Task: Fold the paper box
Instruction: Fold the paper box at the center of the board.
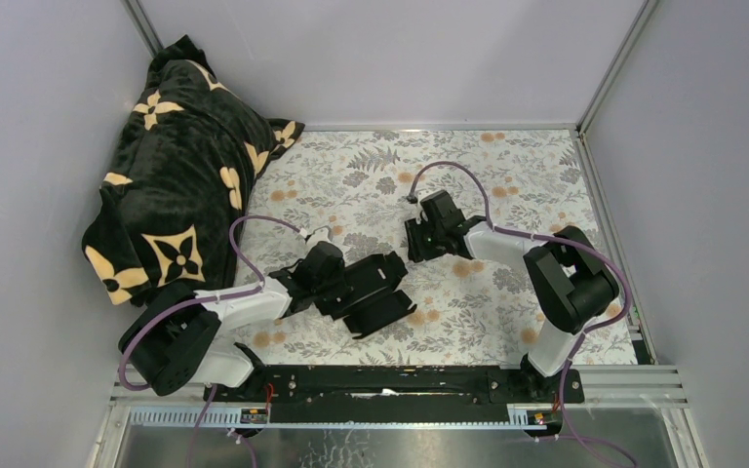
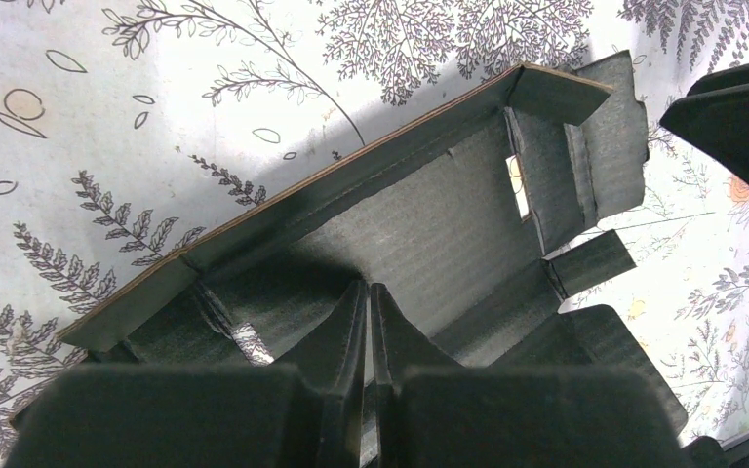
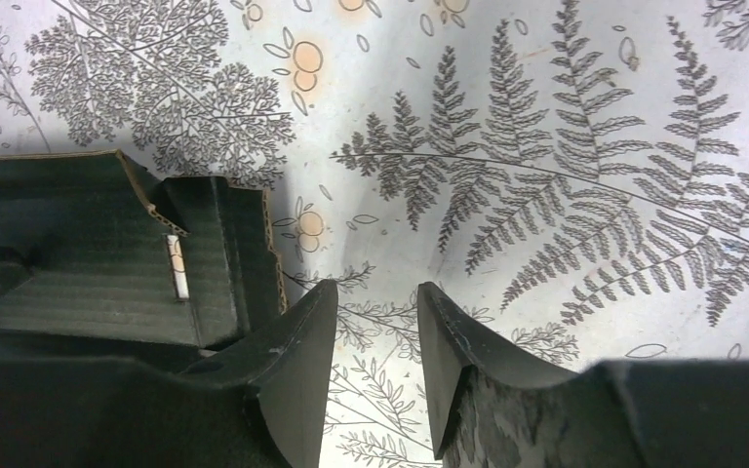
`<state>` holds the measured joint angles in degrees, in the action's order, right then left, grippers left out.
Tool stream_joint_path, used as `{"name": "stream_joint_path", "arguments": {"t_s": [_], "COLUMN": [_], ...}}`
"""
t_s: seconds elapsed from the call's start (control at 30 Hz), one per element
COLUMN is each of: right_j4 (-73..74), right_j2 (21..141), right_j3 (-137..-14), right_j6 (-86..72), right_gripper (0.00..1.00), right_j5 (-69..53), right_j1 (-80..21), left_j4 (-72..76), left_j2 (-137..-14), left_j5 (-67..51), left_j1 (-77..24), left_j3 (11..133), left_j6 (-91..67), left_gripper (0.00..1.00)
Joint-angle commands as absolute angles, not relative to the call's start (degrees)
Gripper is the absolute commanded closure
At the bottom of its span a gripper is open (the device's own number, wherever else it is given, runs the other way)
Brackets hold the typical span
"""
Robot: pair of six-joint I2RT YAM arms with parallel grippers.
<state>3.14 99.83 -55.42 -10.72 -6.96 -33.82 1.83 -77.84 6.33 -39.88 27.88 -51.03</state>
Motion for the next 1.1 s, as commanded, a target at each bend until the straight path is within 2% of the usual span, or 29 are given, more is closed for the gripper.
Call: {"name": "stream_joint_path", "arguments": {"t_s": [0.0, 0.23, 0.53, 1.07], "right_j4": [2.32, 5.13, 3.61, -5.93], "right_j2": [97.32, 102.69, 104.22, 102.07], "right_j3": [-55.86, -59.18, -57.57, -53.93], "right_j6": [-10.55, -8.68, -9.73, -15.47], "right_gripper": [0.56, 0.59, 0.61, 0.61], "right_j5": [-5.96, -15.32, -25.12, -31.42], "right_j1": [-33.24, -33.29, -33.31, -33.26], "left_j4": [2.8, 3.5, 4.41, 6.41], "left_j2": [-78.92, -79.94, -80.7, -82.39], "left_j5": [6.28, 5.3, 4.3, 3.42], "left_j1": [-40.34, -40.34, -40.33, -40.33], "left_j3": [27.22, 27.51, 27.93, 27.24], "left_j6": [-49.76, -49.5, -49.31, -49.66], "left_gripper": [0.9, 0.93, 0.95, 0.95]}}
